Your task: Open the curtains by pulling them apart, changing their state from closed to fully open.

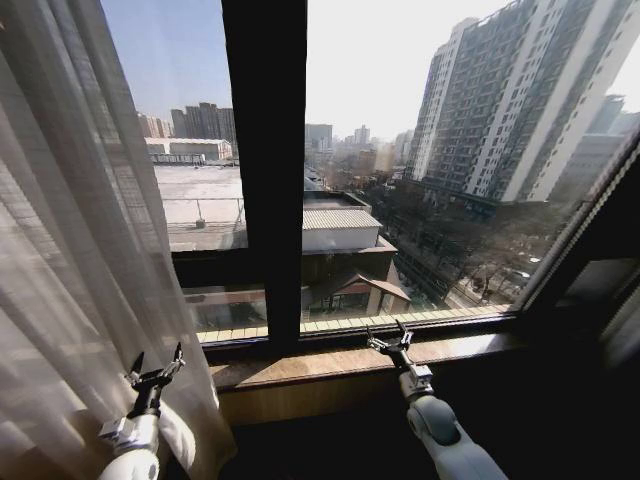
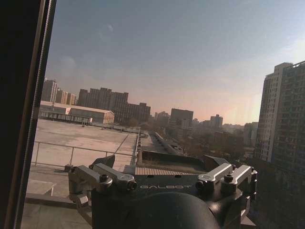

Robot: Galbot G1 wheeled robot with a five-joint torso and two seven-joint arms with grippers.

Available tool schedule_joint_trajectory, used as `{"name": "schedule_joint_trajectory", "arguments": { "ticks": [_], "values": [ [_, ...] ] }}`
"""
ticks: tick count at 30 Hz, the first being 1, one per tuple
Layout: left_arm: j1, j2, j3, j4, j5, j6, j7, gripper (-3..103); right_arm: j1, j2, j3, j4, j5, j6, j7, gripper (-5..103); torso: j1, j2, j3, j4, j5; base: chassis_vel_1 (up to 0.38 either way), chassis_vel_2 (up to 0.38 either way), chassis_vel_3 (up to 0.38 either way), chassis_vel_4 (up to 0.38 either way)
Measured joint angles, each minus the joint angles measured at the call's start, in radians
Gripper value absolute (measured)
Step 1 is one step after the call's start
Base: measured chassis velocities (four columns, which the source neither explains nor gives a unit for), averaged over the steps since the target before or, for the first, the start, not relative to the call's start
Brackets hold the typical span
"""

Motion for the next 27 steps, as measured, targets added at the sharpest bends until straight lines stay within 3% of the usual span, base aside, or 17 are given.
{"name": "schedule_joint_trajectory", "arguments": {
  "ticks": [27],
  "values": [
    [0.0, 0.0, 0.0, 0.0, 0.0, 0.0, 0.0, 100, 0.0, 0.0, 0.0, 0.0, 0.0, 0.0, 0.0, 100, 0.0, 0.0, 0.0, 0.0, -0.0011, 0.011, -0.003, -0.007, 0.005]
  ]
}}
